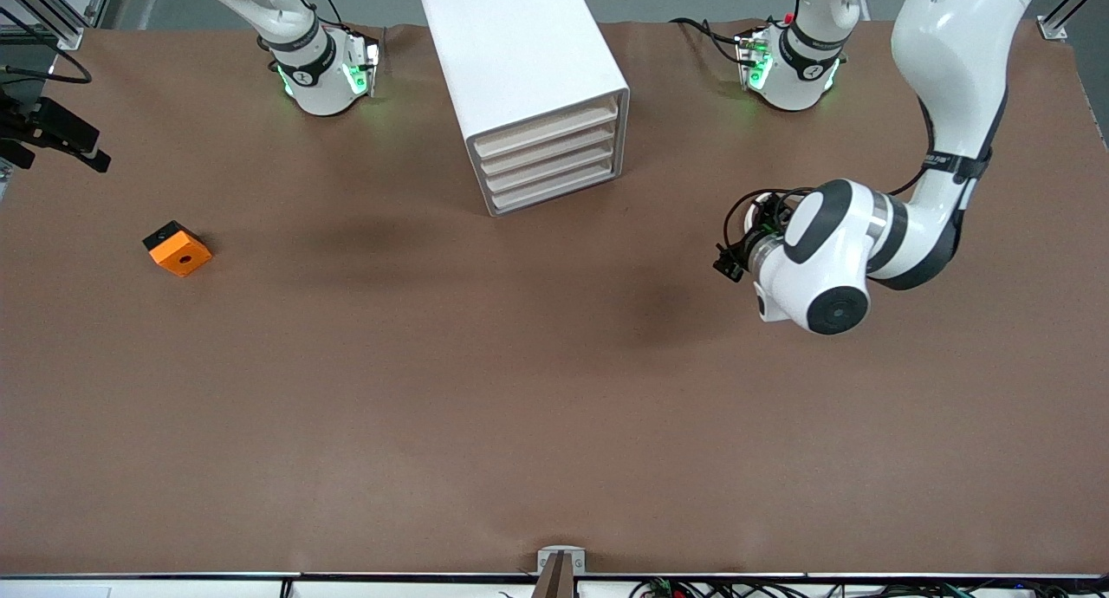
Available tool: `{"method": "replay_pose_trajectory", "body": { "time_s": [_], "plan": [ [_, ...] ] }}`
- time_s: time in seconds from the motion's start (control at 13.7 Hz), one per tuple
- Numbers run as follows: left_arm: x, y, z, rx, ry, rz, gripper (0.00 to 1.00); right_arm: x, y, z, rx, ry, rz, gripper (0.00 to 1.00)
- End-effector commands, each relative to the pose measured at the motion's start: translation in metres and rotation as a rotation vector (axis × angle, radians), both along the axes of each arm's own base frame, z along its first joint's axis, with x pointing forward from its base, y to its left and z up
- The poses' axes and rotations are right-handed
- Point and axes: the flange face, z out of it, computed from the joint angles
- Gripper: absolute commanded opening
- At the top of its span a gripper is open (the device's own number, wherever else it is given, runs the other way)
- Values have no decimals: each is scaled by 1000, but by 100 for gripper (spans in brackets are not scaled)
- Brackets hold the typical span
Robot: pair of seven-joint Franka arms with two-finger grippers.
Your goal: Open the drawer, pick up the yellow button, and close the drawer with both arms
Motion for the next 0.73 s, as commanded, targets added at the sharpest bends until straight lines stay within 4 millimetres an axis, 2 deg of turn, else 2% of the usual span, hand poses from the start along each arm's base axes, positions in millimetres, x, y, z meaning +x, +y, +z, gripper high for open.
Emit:
{"method": "replay_pose_trajectory", "body": {
  "time_s": [0.0,0.36,0.66],
  "plan": [
    [-17,-26,-12,57,130,36,100,-6,0,3,4,-2,-16,100],
    [-51,-74,-16,124,365,86,100,-5,0,4,4,-10,-16,100],
    [-63,-91,-18,150,464,130,100,-4,-1,8,3,-13,-17,100]
  ]
}}
